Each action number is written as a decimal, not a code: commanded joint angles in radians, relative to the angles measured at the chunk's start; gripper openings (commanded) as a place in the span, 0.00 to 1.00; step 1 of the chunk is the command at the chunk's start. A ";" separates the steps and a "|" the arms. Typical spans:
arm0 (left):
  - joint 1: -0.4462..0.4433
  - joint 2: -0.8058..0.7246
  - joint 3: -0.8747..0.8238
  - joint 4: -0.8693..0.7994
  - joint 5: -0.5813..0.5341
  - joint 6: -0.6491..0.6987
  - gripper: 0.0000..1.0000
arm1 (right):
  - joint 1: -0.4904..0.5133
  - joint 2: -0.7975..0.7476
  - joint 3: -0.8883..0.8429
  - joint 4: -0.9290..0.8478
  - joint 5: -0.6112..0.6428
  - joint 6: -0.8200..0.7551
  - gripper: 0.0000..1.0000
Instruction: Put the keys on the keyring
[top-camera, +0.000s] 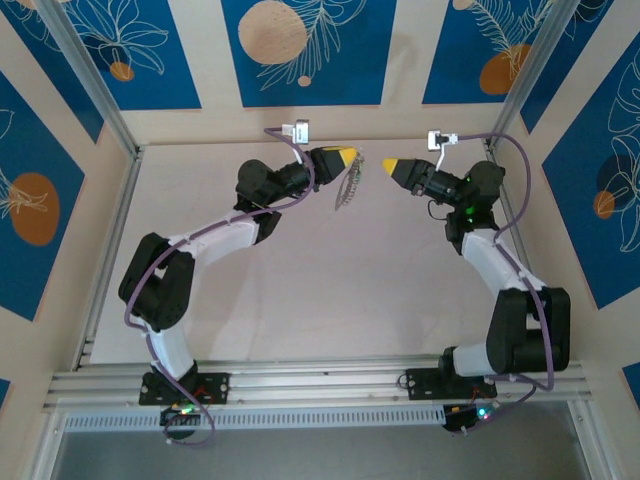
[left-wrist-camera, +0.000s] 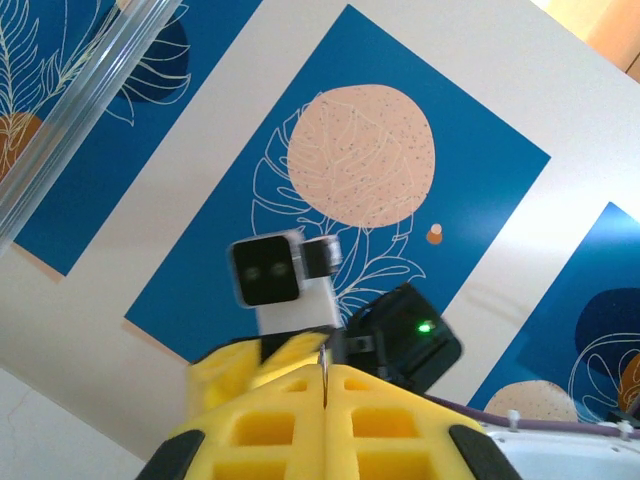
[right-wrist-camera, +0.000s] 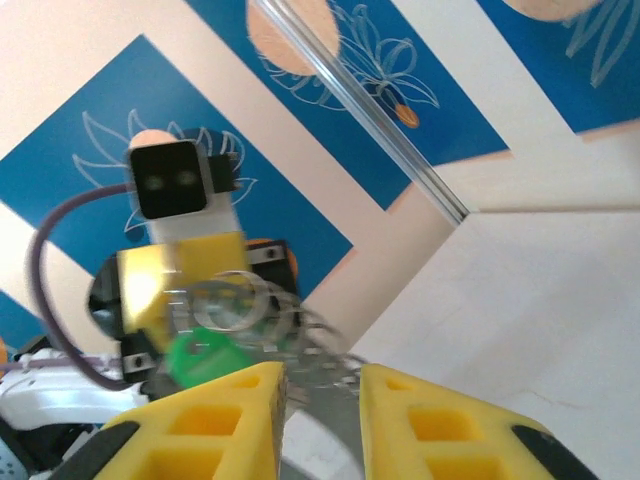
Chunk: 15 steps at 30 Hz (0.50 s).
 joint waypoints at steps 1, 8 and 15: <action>-0.007 0.010 0.039 0.028 0.012 0.013 0.00 | 0.015 -0.054 0.030 -0.039 -0.009 -0.034 0.32; -0.007 0.010 0.046 0.021 0.013 0.017 0.00 | 0.072 -0.069 0.069 -0.058 -0.036 -0.059 0.38; -0.009 0.010 0.049 0.023 0.015 0.015 0.00 | 0.102 -0.039 0.085 -0.081 -0.020 -0.081 0.37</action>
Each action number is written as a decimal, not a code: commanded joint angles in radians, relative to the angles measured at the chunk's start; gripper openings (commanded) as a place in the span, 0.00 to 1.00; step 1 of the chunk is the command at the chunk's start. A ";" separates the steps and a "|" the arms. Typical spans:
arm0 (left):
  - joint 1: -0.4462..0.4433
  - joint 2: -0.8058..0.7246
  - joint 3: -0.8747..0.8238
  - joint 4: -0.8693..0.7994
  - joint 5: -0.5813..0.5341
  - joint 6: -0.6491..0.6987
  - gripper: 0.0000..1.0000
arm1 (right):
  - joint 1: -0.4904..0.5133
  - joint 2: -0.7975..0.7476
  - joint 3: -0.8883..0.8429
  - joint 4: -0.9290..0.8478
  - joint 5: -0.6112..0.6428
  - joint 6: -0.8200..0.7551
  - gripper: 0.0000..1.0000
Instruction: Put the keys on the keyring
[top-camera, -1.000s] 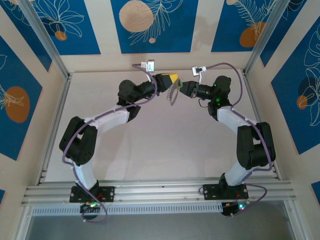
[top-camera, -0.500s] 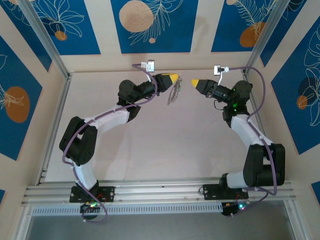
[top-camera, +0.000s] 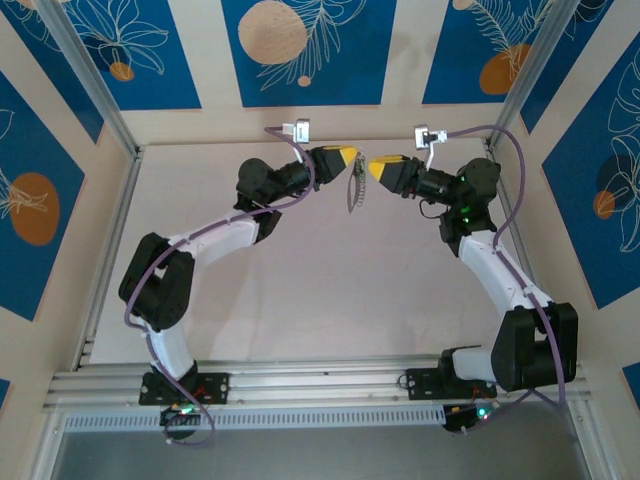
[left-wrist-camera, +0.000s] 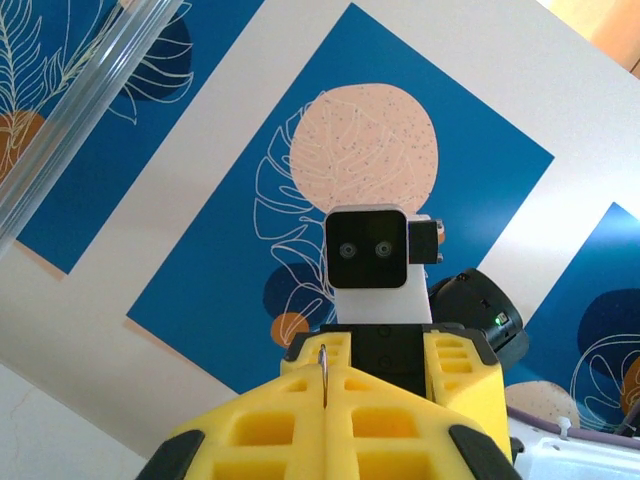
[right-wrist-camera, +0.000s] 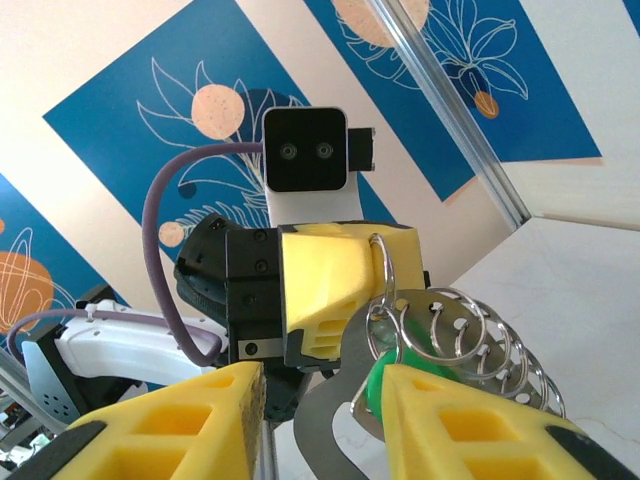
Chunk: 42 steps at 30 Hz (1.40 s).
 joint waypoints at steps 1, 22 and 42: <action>-0.009 0.010 0.039 0.040 0.014 0.012 0.00 | 0.005 0.021 0.031 -0.011 0.006 -0.020 0.37; -0.010 0.022 0.042 0.059 0.018 -0.001 0.00 | 0.035 0.104 0.083 0.035 0.003 0.011 0.11; -0.016 0.017 0.041 0.065 0.016 0.005 0.00 | 0.091 0.169 0.063 0.044 0.029 0.017 0.00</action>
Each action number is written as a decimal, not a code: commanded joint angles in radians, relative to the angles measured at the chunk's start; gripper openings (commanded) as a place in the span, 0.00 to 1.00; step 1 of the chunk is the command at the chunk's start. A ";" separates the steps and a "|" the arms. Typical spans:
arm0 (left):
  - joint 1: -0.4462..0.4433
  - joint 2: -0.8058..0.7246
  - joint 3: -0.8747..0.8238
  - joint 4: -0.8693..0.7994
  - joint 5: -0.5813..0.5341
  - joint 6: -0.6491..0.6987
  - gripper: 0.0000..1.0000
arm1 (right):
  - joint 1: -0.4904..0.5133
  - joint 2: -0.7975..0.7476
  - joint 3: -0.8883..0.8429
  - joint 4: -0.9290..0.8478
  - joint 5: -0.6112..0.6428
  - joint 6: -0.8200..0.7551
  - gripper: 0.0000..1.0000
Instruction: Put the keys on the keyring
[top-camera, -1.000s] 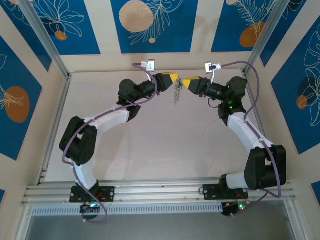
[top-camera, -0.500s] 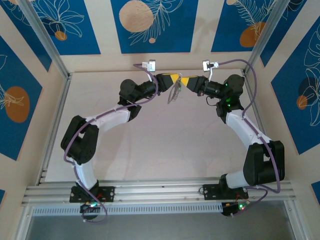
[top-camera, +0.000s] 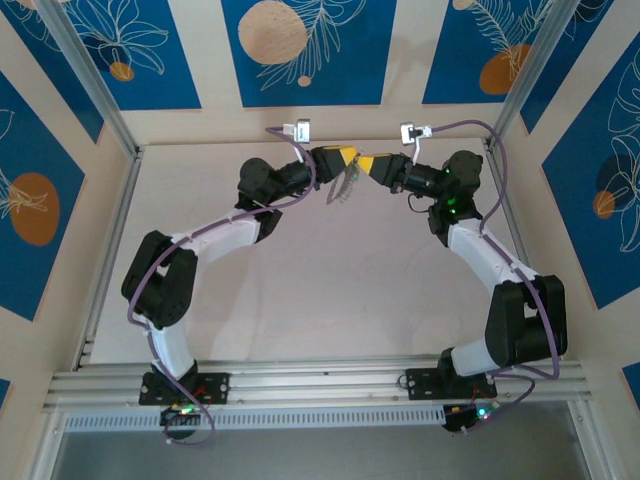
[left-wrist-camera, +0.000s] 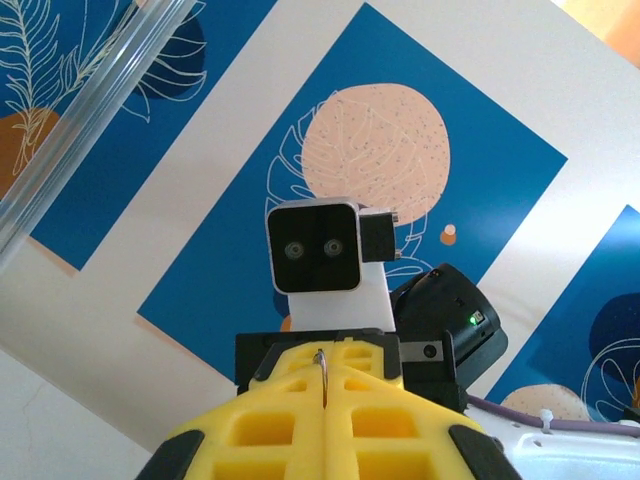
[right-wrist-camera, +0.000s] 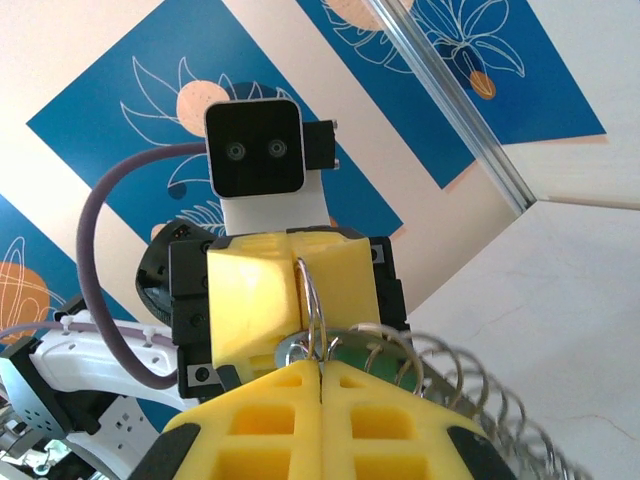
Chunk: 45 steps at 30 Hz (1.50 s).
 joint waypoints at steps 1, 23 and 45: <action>-0.023 -0.003 0.035 0.064 0.020 0.007 0.00 | 0.042 0.034 0.022 -0.009 0.008 0.001 0.00; -0.027 0.000 0.015 0.073 0.012 0.009 0.00 | 0.006 0.031 -0.005 0.064 0.064 0.079 0.00; -0.026 0.003 0.015 0.082 0.000 0.009 0.00 | -0.081 -0.140 -0.034 -0.058 0.103 0.027 0.33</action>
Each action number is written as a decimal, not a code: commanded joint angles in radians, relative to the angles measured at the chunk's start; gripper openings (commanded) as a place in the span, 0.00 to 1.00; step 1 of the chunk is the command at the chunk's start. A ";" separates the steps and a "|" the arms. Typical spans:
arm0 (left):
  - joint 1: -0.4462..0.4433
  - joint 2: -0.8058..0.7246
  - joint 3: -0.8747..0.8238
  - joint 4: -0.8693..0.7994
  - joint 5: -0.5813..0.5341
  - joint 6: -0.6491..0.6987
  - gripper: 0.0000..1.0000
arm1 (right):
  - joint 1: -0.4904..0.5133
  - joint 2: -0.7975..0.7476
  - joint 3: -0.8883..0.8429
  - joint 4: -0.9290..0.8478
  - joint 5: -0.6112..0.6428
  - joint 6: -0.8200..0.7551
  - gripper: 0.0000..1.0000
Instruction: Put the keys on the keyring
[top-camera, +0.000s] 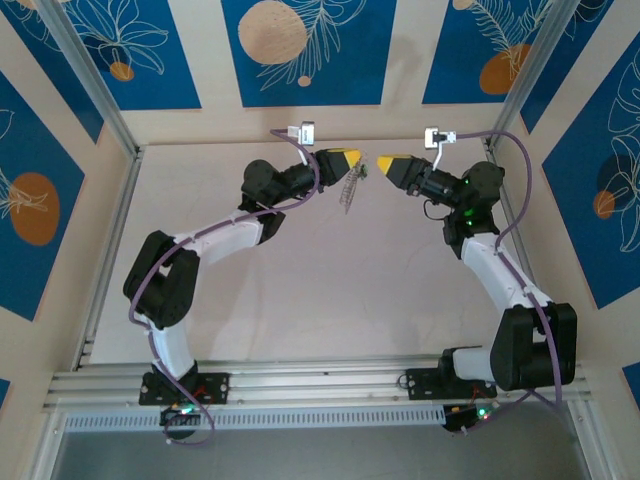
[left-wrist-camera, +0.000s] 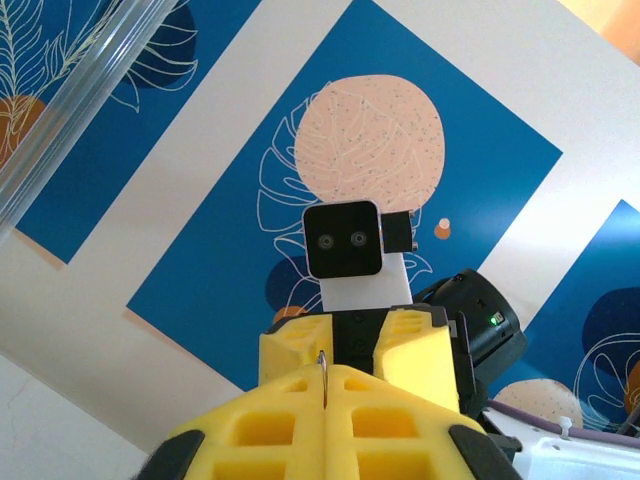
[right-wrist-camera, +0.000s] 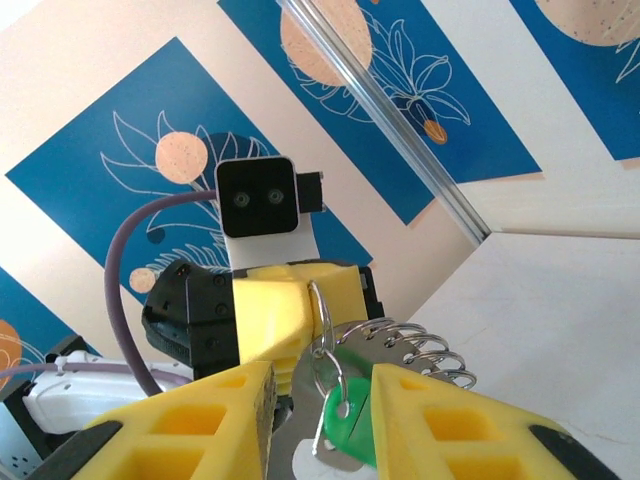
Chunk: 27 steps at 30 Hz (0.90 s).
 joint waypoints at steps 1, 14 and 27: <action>-0.009 -0.003 0.015 0.079 0.002 0.007 0.00 | 0.017 0.010 0.053 -0.014 0.047 -0.004 0.33; -0.009 0.004 0.017 0.091 0.001 0.004 0.00 | 0.076 0.072 0.093 0.007 0.080 0.009 0.31; -0.009 0.010 0.018 0.096 -0.001 -0.002 0.00 | 0.106 0.087 0.118 -0.012 0.078 -0.008 0.10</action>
